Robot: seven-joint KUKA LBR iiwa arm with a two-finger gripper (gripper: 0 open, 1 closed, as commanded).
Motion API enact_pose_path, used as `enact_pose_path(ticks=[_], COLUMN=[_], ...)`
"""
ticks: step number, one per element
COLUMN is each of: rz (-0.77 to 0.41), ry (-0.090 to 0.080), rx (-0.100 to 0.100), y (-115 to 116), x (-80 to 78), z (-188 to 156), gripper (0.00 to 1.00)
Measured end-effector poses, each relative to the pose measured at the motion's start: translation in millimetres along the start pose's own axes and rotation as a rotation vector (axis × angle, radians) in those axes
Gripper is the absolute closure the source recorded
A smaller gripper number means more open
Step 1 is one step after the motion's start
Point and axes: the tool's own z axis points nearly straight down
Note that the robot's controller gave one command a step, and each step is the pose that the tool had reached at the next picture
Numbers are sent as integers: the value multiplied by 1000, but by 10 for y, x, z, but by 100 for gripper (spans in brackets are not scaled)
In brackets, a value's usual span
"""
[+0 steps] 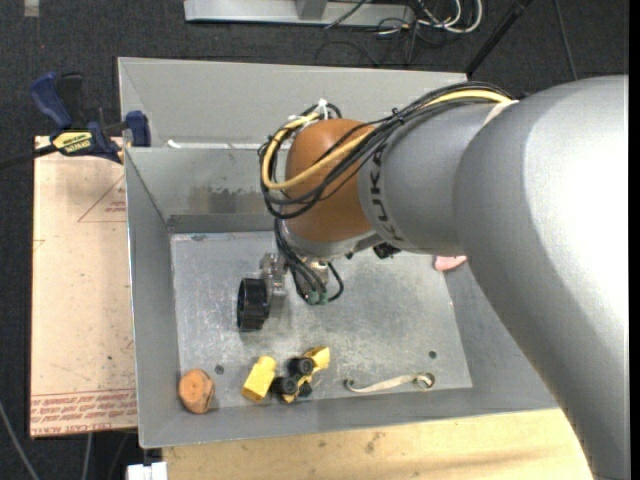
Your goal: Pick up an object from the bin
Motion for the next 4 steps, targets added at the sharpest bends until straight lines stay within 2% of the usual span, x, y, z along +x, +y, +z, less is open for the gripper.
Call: enact_pose_path(ticks=[1, 2, 3, 4], rz=[0, -6, -16, -19], ry=[0, 0, 2, 4], rx=[0, 1, -1, 2], y=[0, 260, 109, 3], x=[0, -206, -169, 212], z=[0, 1, 0, -1422], gripper=[100, 100, 100, 0])
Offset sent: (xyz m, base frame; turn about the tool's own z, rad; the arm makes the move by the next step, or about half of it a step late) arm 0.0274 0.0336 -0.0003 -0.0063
